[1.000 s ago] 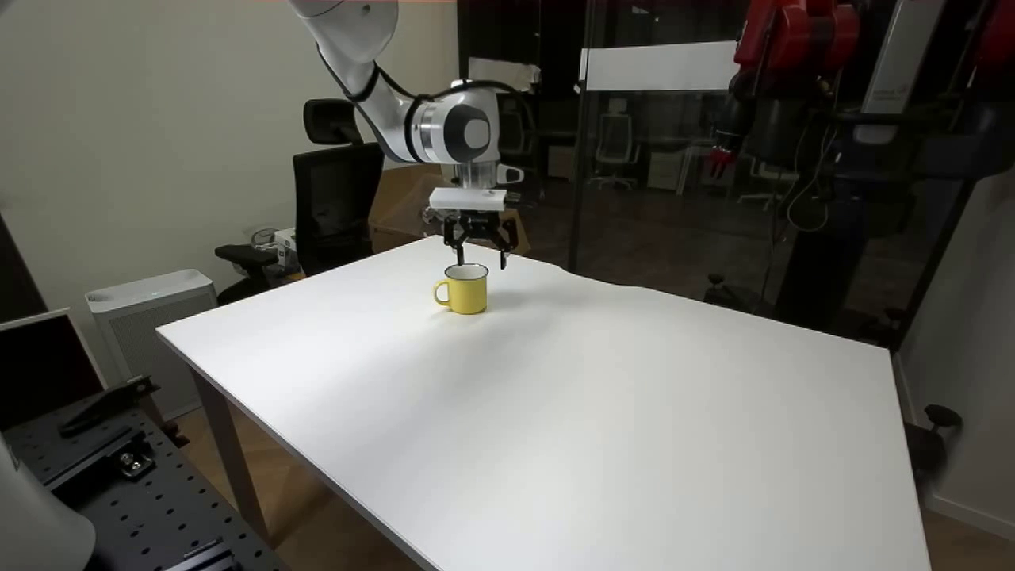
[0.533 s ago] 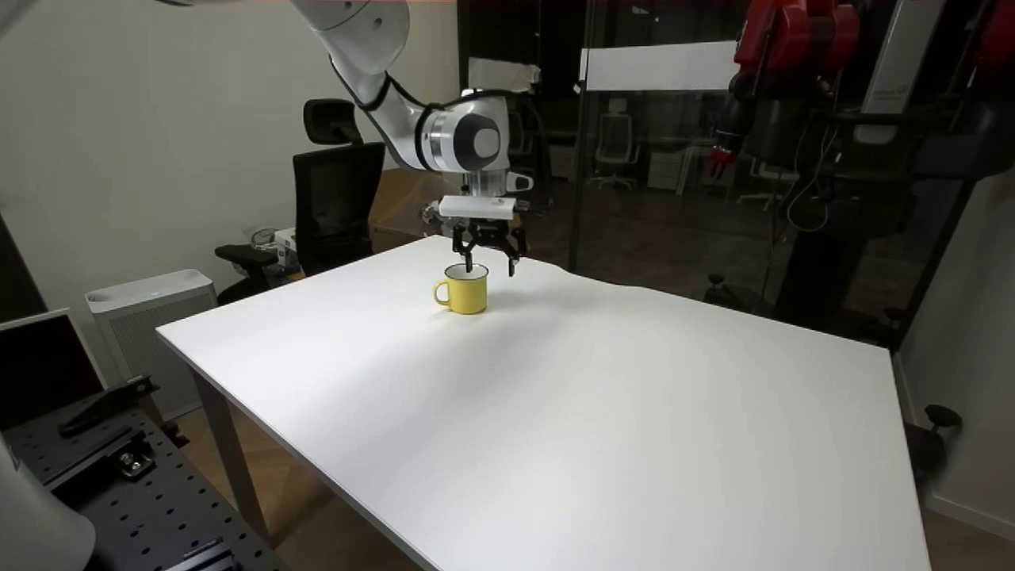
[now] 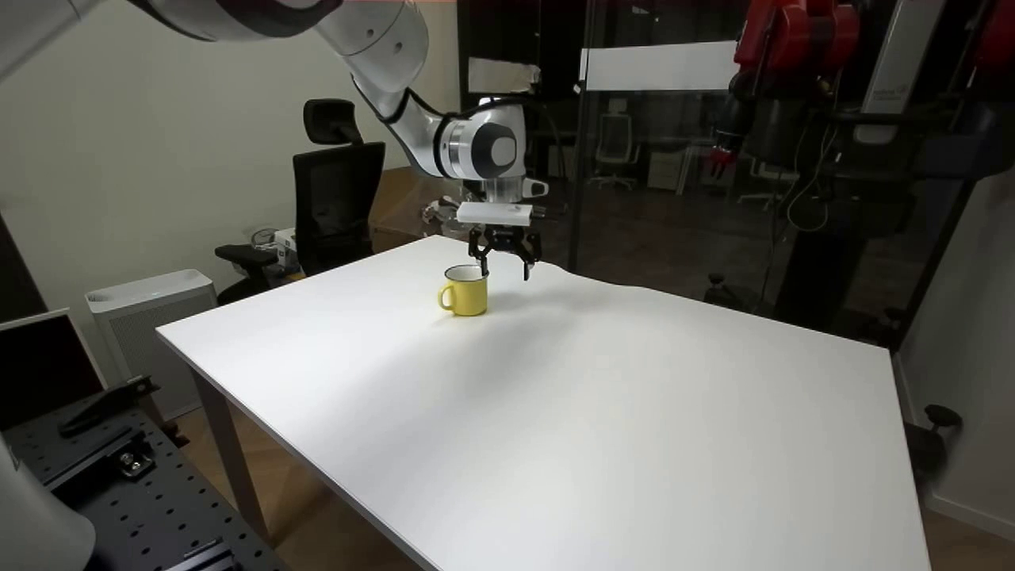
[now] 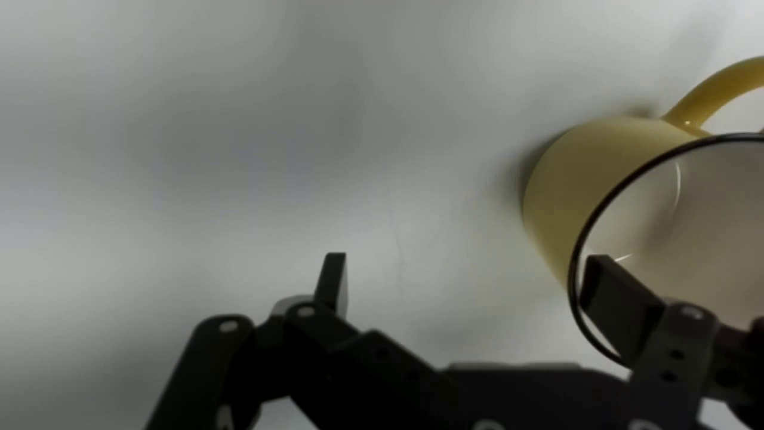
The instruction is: Move the cup forward
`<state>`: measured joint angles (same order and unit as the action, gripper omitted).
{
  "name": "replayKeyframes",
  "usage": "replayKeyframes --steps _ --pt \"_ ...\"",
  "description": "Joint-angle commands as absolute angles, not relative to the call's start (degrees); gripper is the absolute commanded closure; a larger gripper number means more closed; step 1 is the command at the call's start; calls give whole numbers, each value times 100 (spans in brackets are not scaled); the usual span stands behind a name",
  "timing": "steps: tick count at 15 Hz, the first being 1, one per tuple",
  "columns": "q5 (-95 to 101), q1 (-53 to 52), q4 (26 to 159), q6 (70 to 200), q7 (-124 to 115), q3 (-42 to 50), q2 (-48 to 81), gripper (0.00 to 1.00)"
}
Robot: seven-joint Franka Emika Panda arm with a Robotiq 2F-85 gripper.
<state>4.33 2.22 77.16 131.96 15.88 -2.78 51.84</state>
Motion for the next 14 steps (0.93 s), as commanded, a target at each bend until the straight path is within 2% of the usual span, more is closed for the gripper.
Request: replayKeyframes --steps 1,8,14 --pt "446 111 6666 12740 1605 -305 5709 0" --pt "422 -81 5722 12172 1600 -340 6262 0" --pt "414 -140 6202 12478 1407 -311 5939 0"
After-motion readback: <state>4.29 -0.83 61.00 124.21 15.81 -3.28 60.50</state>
